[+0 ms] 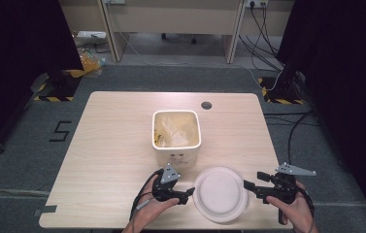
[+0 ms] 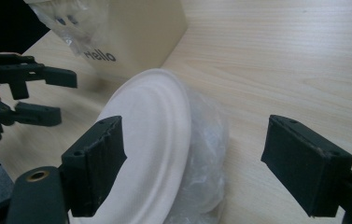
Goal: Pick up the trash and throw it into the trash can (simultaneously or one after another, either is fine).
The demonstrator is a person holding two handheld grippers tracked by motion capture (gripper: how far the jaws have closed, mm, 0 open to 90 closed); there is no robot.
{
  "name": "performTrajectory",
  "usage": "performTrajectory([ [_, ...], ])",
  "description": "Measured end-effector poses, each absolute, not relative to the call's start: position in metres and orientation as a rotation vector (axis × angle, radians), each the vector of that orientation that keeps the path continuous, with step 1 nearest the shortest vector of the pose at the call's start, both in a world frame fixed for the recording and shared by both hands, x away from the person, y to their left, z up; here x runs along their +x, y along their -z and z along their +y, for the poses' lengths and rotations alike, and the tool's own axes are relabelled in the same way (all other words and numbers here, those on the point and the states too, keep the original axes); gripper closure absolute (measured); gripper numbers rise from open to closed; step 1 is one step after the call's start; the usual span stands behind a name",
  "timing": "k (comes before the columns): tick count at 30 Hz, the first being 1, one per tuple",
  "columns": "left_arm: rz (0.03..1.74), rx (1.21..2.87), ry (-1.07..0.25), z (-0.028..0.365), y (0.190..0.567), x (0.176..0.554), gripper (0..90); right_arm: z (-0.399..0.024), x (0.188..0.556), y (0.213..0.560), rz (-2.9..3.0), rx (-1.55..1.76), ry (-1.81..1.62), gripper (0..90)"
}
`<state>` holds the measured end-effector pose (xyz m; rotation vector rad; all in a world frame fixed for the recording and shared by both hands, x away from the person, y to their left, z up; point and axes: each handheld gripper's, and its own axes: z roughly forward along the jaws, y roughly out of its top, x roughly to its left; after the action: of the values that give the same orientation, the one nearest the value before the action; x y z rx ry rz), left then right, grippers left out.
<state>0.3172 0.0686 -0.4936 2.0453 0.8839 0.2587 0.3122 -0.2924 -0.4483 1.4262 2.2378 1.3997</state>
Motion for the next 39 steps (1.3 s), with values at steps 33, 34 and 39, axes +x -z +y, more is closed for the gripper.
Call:
performTrajectory([
  [33, 0.862, 2.148, -0.363, 0.051, 0.520, 0.309, 19.9, -0.243, 0.309, 0.458, 2.419, 1.288, -1.399, 27.3],
  [34, 0.862, 2.147, -0.363, 0.051, 0.520, 0.309, 19.9, -0.241, 0.309, 0.456, 2.421, 1.271, -1.400, 27.9],
  [39, 0.863, 2.147, -0.364, 0.051, 0.520, 0.309, 19.8, -0.232, 0.310, 0.445, 2.406, 1.223, -1.412, 29.5],
])
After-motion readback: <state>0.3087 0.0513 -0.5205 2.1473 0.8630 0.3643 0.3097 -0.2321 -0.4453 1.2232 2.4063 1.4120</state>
